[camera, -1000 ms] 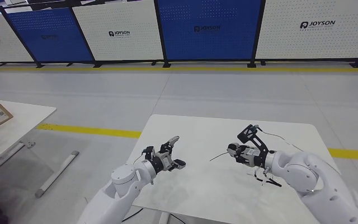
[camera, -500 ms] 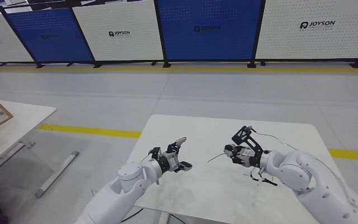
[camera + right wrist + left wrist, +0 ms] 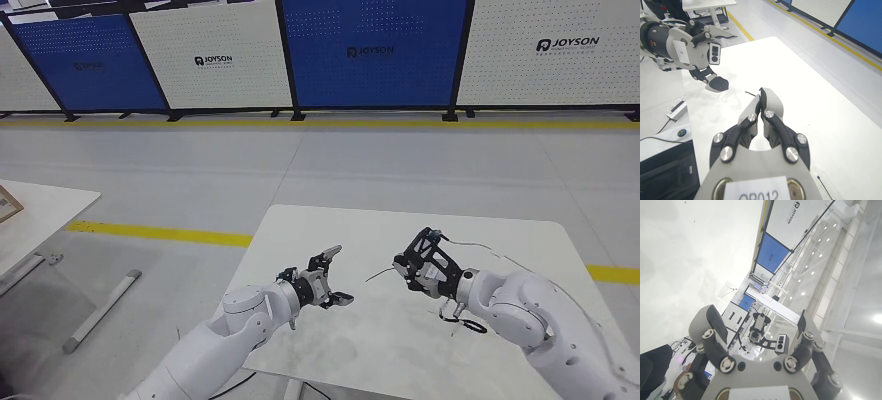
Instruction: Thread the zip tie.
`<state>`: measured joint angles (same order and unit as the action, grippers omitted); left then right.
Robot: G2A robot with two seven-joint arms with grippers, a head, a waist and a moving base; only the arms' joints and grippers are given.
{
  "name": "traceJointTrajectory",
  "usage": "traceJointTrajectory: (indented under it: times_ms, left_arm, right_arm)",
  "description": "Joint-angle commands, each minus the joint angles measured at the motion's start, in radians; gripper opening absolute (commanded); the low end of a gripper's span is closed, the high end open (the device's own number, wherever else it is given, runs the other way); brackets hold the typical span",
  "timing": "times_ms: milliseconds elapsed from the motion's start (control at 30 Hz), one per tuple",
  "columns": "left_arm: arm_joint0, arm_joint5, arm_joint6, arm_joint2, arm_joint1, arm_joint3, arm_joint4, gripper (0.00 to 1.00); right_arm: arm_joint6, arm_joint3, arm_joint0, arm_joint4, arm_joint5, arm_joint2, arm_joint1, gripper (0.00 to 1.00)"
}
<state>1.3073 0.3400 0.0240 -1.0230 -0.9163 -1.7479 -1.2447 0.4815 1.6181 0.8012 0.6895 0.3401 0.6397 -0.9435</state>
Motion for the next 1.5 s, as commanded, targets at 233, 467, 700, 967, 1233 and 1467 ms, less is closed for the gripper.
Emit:
traceJointTrajectory:
  times_ms: [233,467,700,967,1233,1467]
  left_arm:
    - [-0.086,0.000,-0.048,0.107,0.038,0.018,-0.110,1.00]
    - [-0.086,0.000,-0.048,0.107,0.038,0.018,-0.110,1.00]
    - [-0.142,0.000,-0.095,0.173,0.031,0.060,-0.271,1.00]
    - [-0.220,0.000,-0.048,0.239,0.003,0.135,-0.325,1.00]
    - [-0.220,0.000,-0.048,0.239,0.003,0.135,-0.325,1.00]
    - [-0.218,0.000,-0.042,0.243,0.002,0.135,-0.325,1.00]
  right_arm:
    - [0.000,0.000,-0.024,0.010,0.000,-0.039,0.005,0.00]
    - [0.000,0.000,-0.024,0.010,0.000,-0.039,0.005,0.00]
    - [0.000,0.000,-0.024,0.010,0.000,-0.039,0.005,0.00]
    - [0.000,0.000,-0.024,0.010,0.000,-0.039,0.005,0.00]
    - [0.000,0.000,-0.024,0.010,0.000,-0.039,0.005,0.00]
    - [-0.015,0.007,-0.019,0.030,0.000,-0.037,0.004,0.00]
